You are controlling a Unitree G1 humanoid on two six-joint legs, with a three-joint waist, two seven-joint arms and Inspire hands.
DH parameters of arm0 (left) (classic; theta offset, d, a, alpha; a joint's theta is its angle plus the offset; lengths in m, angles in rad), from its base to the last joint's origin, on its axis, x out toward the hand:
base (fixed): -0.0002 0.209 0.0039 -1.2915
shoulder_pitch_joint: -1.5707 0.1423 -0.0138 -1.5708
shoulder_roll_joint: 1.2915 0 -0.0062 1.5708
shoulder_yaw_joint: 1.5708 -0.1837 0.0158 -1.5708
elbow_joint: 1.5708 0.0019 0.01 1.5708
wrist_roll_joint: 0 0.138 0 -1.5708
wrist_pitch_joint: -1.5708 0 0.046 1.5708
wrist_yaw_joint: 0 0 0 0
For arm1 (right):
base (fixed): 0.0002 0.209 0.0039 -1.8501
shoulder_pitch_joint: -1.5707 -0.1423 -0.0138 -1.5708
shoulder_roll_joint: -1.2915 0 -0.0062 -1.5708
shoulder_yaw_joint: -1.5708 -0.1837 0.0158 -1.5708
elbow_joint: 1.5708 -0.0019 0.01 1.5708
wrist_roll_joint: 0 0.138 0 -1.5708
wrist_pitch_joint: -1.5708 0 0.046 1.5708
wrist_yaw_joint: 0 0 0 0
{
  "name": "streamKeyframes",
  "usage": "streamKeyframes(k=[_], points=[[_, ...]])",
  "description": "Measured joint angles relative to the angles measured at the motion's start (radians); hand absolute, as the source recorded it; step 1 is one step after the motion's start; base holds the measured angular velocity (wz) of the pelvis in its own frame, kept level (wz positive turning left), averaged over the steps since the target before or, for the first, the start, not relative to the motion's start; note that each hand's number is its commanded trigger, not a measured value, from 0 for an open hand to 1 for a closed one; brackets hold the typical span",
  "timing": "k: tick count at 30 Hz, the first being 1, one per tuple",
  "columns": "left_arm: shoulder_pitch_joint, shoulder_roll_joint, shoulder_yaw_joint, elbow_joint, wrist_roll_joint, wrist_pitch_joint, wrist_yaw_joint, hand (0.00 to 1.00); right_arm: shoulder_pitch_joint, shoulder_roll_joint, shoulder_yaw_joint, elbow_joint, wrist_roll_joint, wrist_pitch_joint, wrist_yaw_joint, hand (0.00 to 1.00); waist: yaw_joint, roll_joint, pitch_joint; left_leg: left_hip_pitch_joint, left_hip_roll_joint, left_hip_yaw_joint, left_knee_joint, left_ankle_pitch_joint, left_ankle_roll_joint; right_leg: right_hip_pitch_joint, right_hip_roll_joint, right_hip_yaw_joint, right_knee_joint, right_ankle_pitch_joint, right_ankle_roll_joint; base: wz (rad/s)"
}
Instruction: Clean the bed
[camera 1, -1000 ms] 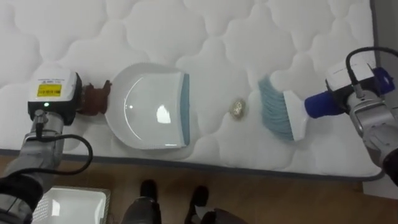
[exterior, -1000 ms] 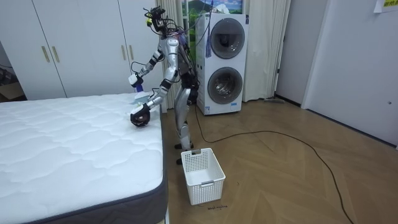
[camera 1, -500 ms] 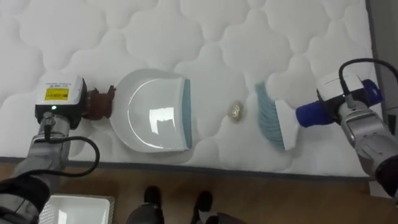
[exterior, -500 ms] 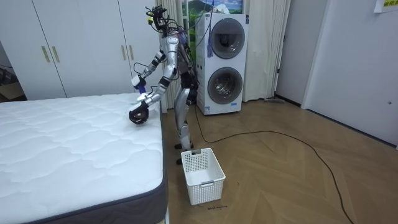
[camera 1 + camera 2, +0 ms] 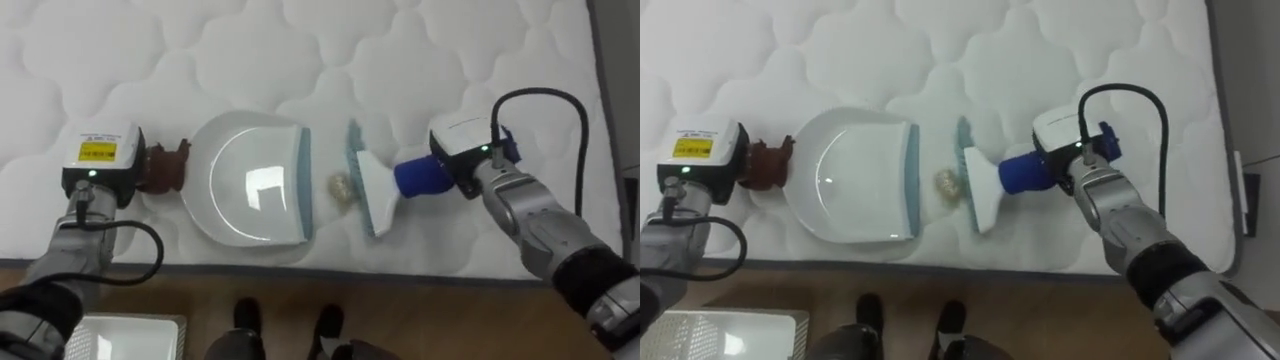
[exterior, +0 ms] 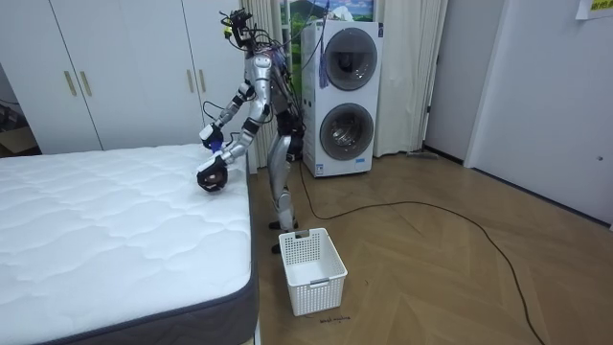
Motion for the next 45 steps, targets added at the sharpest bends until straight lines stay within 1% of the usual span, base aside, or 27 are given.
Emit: streamKeyframes(k=[2,5,6,8,9,10,11,13,16,19,23,27,30,33,36,38,42,43,45], points=[[0.0,-0.013,0.002,-0.007,0.023,0.008,-0.01,1.0,0.001,0.002,0.0,-0.005,0.026,0.0,0.006,1.0,0.003,0.007,-0.0007,0.0,-0.002,-0.003,0.005,0.0,0.0,0.0,-0.004,-0.001,0.009,-0.001,0.001,0.08],[-0.001,-0.019,0.0,-0.024,0.08,0.016,-0.015,1.0,0.0,0.007,0.0,-0.016,0.079,0.002,0.028,1.0,0.011,0.011,-0.0012,-0.002,-0.003,-0.003,0.005,0.001,0.001,-0.001,-0.005,0.001,0.01,-0.003,0.005,0.01],[-0.002,-0.021,0.0,-0.024,0.083,0.018,-0.017,1.0,0.0,0.008,0.0,-0.017,0.09,0.002,0.034,1.0,0.012,0.013,-0.0015,-0.003,-0.003,-0.003,0.006,0.001,0.001,-0.002,-0.005,0.001,0.011,-0.003,0.005,0.0],[-0.005,-0.028,0.001,-0.029,0.096,0.029,-0.025,1.0,-0.001,0.01,0.0,-0.021,0.124,0.002,0.054,1.0,0.014,0.024,-0.0012,-0.015,-0.003,-0.004,0.007,0.002,0.003,-0.017,-0.006,0.001,0.019,-0.003,0.005,0.0],[-0.006,-0.03,0.001,-0.029,0.096,0.032,-0.029,1.0,-0.001,0.011,0.0,-0.021,0.13,0.002,0.06,1.0,0.014,0.027,-0.0022,-0.018,-0.003,-0.003,0.008,0.002,0.004,-0.021,-0.007,0.001,0.023,-0.003,0.005,0.0],[-0.006,-0.034,0.001,-0.029,0.096,0.037,-0.037,1.0,0.0,0.013,0.0,-0.021,0.15,0.003,0.069,1.0,0.014,0.032,-0.0048,-0.023,-0.003,-0.003,0.011,0.003,0.005,-0.03,-0.009,0.001,0.035,-0.003,0.004,0.0],[-0.006,-0.039,0.001,-0.029,0.096,0.042,-0.044,1.0,0.001,0.016,0.0,-0.021,0.166,0.004,0.075,1.0,0.013,0.038,-0.0044,-0.023,-0.003,-0.002,0.016,0.003,0.005,-0.033,-0.011,0.002,0.044,-0.005,0.003,0.0],[-0.008,-0.044,0.0,-0.031,0.096,0.051,-0.059,1.0,0.003,0.023,0.0,-0.013,0.198,0.006,0.076,1.0,0.012,0.042,-0.0063,-0.026,-0.002,-0.003,0.022,0.003,0.005,-0.031,-0.011,0.001,0.043,-0.007,0.0,0.0],[-0.011,-0.048,0.0,-0.031,0.096,0.055,-0.077,1.0,0.006,0.031,0.002,-0.011,0.245,0.009,0.08,1.0,0.012,0.042,-0.0063,-0.028,-0.001,-0.002,0.027,0.003,0.005,-0.029,-0.011,0.001,0.044,-0.011,-0.005,0.0],[-0.011,-0.055,0.0,-0.03,0.095,0.055,-0.088,1.0,0.024,0.038,0.002,-0.007,0.282,0.009,0.082,1.0,0.014,0.042,-0.0062,-0.028,-0.002,-0.003,0.029,0.004,0.007,-0.026,-0.012,0.0,0.045,-0.011,-0.004,0.0],[-0.011,-0.057,0.001,-0.03,0.095,0.055,-0.102,1.0,0.036,0.05,0.001,-0.005,0.319,0.009,0.092,1.0,0.014,0.042,-0.0062,-0.028,-0.003,-0.001,0.024,0.005,0.008,-0.029,-0.014,0.0,0.044,-0.012,-0.003,0.0],[-0.01,-0.058,0.0,-0.029,0.084,0.058,-0.104,1.0,0.037,0.05,0.001,-0.003,0.389,0.009,0.097,1.0,0.013,0.042,-0.0062,-0.026,-0.005,0.004,0.023,0.006,0.008,-0.03,-0.017,-0.001,0.046,-0.017,-0.002,0.03],[-0.007,-0.064,0.0,-0.028,0.077,0.058,-0.107,1.0,0.043,0.052,-0.001,-0.002,0.419,0.01,0.107,1.0,0.006,0.042,-0.0063,-0.022,-0.019,0.003,0.019,0.007,0.009,-0.034,-0.034,-0.003,0.07,-0.036,0.004,0.12],[-0.006,-0.071,0.0,-0.025,0.077,0.058,-0.11,1.0,0.047,0.061,-0.001,-0.002,0.429,0.01,0.119,1.0,-0.001,0.042,-0.0063,-0.022,-0.027,0.002,0.021,0.008,0.011,-0.034,-0.045,-0.01,0.084,-0.049,0.008,0.14],[-0.006,-0.071,0.001,-0.023,0.077,0.058,-0.109,1.0,0.049,0.078,-0.011,-0.001,0.433,0.009,0.119,1.0,-0.008,0.042,-0.0063,-0.023,-0.029,0.003,0.023,0.008,0.012,-0.036,-0.048,-0.009,0.09,-0.052,0.011,0.05],[-0.006,-0.071,0.004,-0.017,0.077,0.058,-0.105,1.0,0.049,0.08,-0.011,-0.001,0.444,0.005,0.12,1.0,-0.012,0.042,-0.0064,-0.023,-0.032,-0.001,0.022,0.007,0.012,-0.04,-0.052,-0.008,0.097,-0.053,0.011,0.0],[-0.006,-0.072,0.006,-0.013,0.077,0.058,-0.097,1.0,0.053,0.082,-0.011,0.015,0.474,-0.002,0.119,1.0,-0.014,0.042,-0.0064,-0.019,-0.032,-0.001,0.022,0.008,0.012,-0.039,-0.052,-0.005,0.101,-0.053,0.011,0.0],[-0.004,-0.075,0.006,-0.011,0.077,0.058,-0.095,1.0,0.054,0.085,-0.01,0.031,0.478,-0.01,0.119,1.0,-0.012,0.042,-0.0064,-0.014,-0.032,0.002,0.02,0.008,0.013,-0.035,-0.051,-0.001,0.101,-0.053,0.011,-0.04],[-0.002,-0.078,0.005,0.002,0.074,0.057,-0.087,1.0,0.056,0.091,-0.009,0.054,0.485,-0.013,0.119,1.0,-0.012,0.041,-0.0066,-0.005,-0.032,0.004,0.018,0.008,0.013,-0.028,-0.048,0.005,0.101,-0.053,0.011,-0.04]])
